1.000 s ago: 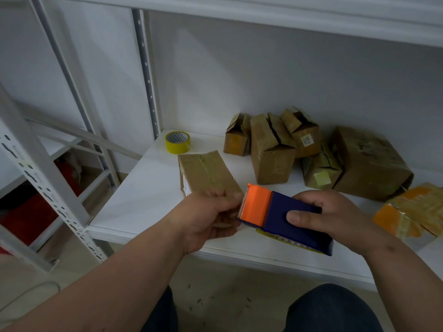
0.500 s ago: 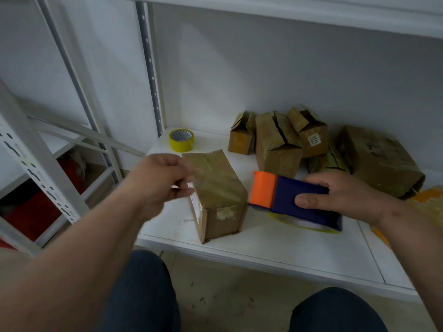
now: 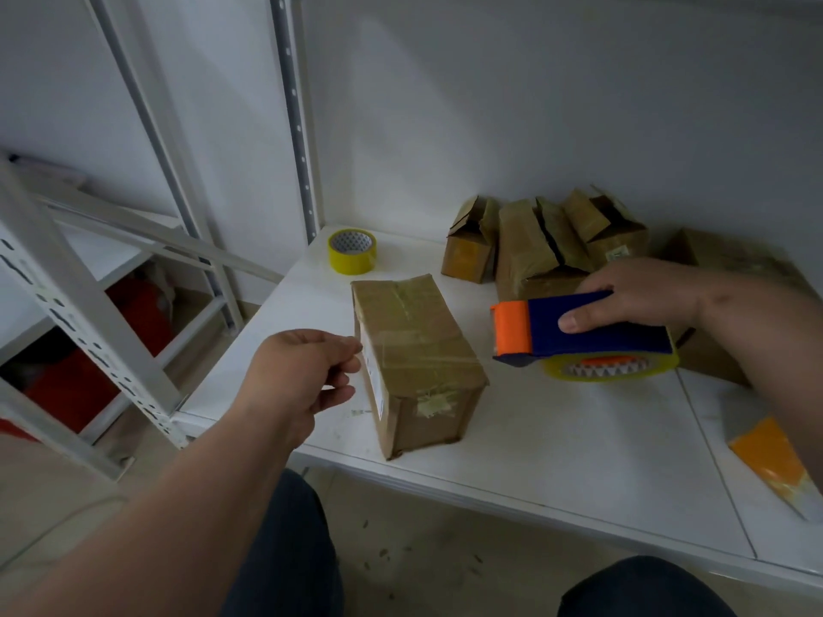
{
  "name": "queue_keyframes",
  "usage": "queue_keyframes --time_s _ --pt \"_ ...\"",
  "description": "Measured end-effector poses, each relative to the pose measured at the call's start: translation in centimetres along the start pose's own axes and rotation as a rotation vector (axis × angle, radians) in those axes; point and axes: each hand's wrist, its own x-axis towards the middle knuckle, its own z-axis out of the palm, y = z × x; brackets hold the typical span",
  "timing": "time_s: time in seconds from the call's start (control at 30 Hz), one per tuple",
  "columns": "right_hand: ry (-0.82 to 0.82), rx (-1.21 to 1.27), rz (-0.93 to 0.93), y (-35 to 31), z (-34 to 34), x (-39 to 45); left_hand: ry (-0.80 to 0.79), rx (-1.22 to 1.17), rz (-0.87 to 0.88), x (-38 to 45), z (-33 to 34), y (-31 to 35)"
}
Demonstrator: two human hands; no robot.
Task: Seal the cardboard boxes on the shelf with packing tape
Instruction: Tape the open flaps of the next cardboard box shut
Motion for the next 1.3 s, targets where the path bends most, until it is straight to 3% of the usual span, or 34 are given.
queue_keyframes --time_s 0.3,0.5,0.77,1.0,1.1,1.2,1.3 --pt "-0.055 -0.119 -0.011 -0.6 -0.6 2.6 0.054 -0.002 0.02 -0.2 -0.2 -2.1" --pt "-0.109 -0.141 0.015 -0.5 -0.2 3.7 0.047 -0.02 -0.072 0.3 0.5 -3.5" --pt "-0.16 0.103 0.046 1.4 2.1 4.2 -0.03 0.024 -0.147 0.7 2.0 -5.0" --pt "-0.194 0.303 0.071 3.6 4.6 3.0 -0.161 0.328 -0.186 1.6 2.6 -3.4" --pt "-0.234 0.367 0.076 4.3 5.8 1.8 -0.235 0.321 -0.247 1.8 2.8 -3.1" --pt "-0.19 0.422 0.07 5.0 7.2 0.7 -0.249 0.387 -0.157 2.3 3.1 -2.6" --pt "-0.144 0.466 0.07 5.3 8.5 -0.3 -0.033 0.631 0.237 2.8 3.5 -2.3"
